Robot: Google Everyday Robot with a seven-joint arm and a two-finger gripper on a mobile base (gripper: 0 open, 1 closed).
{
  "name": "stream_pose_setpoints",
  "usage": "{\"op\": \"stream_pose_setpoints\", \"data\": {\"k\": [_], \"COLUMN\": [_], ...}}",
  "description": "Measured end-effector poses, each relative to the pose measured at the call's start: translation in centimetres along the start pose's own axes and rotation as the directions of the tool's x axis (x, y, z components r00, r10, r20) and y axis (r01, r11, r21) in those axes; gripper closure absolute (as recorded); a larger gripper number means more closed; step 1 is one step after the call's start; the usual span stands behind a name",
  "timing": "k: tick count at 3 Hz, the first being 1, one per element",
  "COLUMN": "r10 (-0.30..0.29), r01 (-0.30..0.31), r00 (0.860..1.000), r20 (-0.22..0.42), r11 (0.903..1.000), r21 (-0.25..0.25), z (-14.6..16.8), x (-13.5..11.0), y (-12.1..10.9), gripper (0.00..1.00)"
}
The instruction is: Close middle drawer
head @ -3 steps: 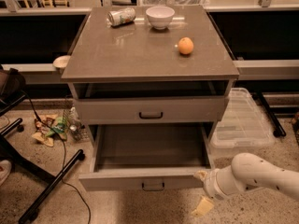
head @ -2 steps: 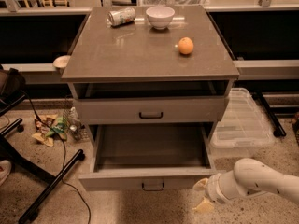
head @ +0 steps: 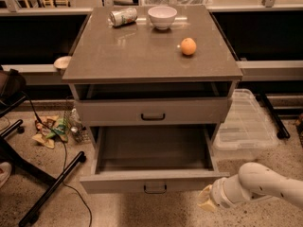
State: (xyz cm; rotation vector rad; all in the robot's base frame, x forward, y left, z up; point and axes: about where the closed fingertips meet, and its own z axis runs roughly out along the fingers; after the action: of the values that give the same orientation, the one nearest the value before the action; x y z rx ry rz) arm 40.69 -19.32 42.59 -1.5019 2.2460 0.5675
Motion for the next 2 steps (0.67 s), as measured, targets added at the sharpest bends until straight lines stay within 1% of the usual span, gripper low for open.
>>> {"op": "stream_pose_setpoints", "data": {"k": [1, 2], "r10": [0.000, 0.008], "r01": [0.000, -0.009], "r00": [1.000, 1.000], "r20": [0.000, 0.010], "r11": [1.0000, 0.9999], "r21": [0.000, 0.011], "z": [0.0, 1.1], "x": [0.0, 0.2], "y": [0.0, -1.3], "gripper": [1.00, 1.00]}}
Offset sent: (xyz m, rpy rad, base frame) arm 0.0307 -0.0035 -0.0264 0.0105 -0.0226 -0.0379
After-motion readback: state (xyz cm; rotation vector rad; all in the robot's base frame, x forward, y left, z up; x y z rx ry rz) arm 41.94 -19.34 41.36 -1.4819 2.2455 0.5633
